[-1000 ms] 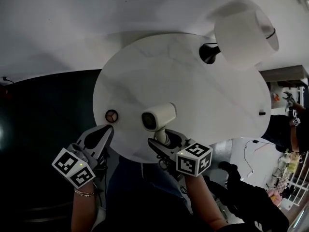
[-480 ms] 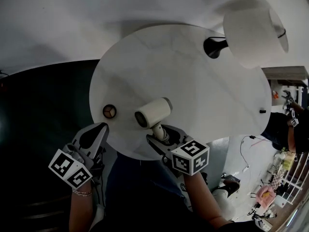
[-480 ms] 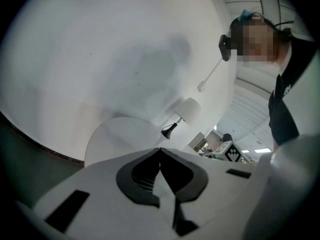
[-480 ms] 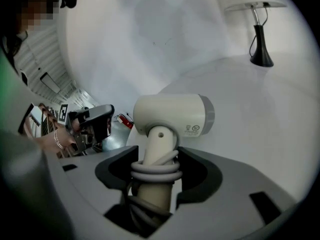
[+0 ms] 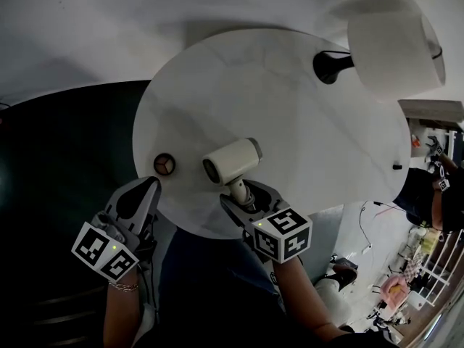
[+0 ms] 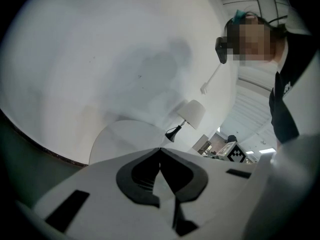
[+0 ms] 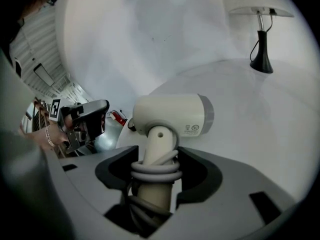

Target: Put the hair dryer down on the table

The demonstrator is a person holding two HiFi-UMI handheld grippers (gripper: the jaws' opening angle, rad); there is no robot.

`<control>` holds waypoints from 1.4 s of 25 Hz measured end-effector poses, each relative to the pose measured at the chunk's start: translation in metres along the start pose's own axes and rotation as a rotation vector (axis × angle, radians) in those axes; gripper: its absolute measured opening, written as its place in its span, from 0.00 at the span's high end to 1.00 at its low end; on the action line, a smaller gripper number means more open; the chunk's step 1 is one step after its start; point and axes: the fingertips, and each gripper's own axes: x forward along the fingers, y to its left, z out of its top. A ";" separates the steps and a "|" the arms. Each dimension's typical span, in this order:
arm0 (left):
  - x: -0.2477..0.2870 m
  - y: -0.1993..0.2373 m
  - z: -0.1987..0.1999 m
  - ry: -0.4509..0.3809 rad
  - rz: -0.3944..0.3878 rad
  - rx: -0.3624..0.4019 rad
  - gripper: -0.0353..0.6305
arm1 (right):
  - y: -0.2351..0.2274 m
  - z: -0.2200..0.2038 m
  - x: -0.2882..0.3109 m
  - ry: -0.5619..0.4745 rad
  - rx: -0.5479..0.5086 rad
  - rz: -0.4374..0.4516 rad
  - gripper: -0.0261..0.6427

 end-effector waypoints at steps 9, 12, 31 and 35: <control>-0.003 0.014 0.000 -0.003 0.015 -0.028 0.92 | -0.002 0.013 0.013 0.002 -0.026 -0.050 0.57; -0.006 0.019 -0.003 0.000 0.022 -0.030 0.92 | -0.001 0.012 0.017 0.015 -0.030 -0.066 0.57; 0.000 0.023 -0.016 0.013 -0.006 -0.084 0.92 | -0.008 0.000 0.029 0.072 -0.058 -0.103 0.57; 0.000 0.021 -0.014 0.010 -0.010 -0.087 0.92 | -0.005 -0.002 0.031 0.083 -0.057 -0.098 0.57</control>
